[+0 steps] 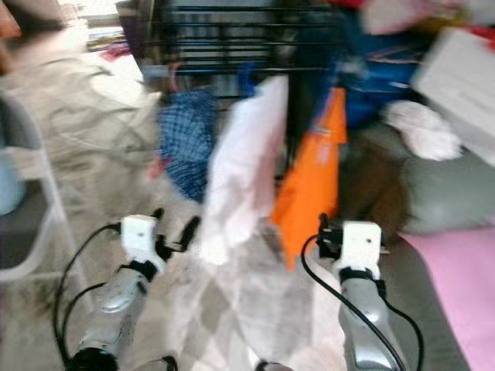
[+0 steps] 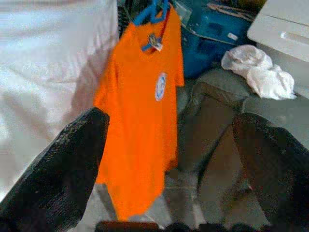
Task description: Hang hanger
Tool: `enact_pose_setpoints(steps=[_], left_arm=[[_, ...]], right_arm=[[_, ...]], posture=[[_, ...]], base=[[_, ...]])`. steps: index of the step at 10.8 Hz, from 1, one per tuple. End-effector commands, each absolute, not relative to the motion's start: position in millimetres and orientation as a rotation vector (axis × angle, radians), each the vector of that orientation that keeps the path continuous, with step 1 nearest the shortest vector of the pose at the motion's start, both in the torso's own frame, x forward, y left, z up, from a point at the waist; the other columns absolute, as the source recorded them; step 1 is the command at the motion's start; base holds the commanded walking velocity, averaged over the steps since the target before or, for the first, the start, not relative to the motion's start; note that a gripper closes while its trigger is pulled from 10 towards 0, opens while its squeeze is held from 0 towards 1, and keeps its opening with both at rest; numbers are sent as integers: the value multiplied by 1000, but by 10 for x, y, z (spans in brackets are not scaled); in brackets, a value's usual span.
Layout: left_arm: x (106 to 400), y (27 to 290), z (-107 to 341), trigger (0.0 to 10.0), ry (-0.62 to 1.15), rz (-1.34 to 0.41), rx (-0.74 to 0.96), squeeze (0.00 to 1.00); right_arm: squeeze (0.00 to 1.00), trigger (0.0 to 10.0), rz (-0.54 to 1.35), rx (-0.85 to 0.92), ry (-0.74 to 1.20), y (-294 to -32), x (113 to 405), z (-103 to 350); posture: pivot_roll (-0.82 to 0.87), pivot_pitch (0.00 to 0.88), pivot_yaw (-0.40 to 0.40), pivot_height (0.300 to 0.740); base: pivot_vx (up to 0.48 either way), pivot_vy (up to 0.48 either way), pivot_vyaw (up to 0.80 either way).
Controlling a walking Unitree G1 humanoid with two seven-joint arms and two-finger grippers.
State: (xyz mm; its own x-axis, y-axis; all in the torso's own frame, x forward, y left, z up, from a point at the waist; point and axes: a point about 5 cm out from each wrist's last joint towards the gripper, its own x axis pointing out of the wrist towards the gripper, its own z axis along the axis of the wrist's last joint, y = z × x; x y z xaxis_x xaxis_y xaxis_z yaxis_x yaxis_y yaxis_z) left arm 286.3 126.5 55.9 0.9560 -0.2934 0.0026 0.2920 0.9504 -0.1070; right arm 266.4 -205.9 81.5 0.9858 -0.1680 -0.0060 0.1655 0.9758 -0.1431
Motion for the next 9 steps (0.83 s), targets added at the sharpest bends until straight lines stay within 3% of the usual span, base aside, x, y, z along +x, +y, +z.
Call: enact_pose_setpoints(steps=[1,9], left_arm=[[2890,1205,608,10000,-1,-326,-109,0],[2846,1103,577,10000,8,-368,-125,0]], right_arm=[[0,10000,-179,-148,17,-2097,2663,829],[0,10000,-225,-153,6,-2167,2653,878]], posture=[[-166,141,-37,740],[-183,156,-41,740]], base=[[424,0,0],[421,0,0]])
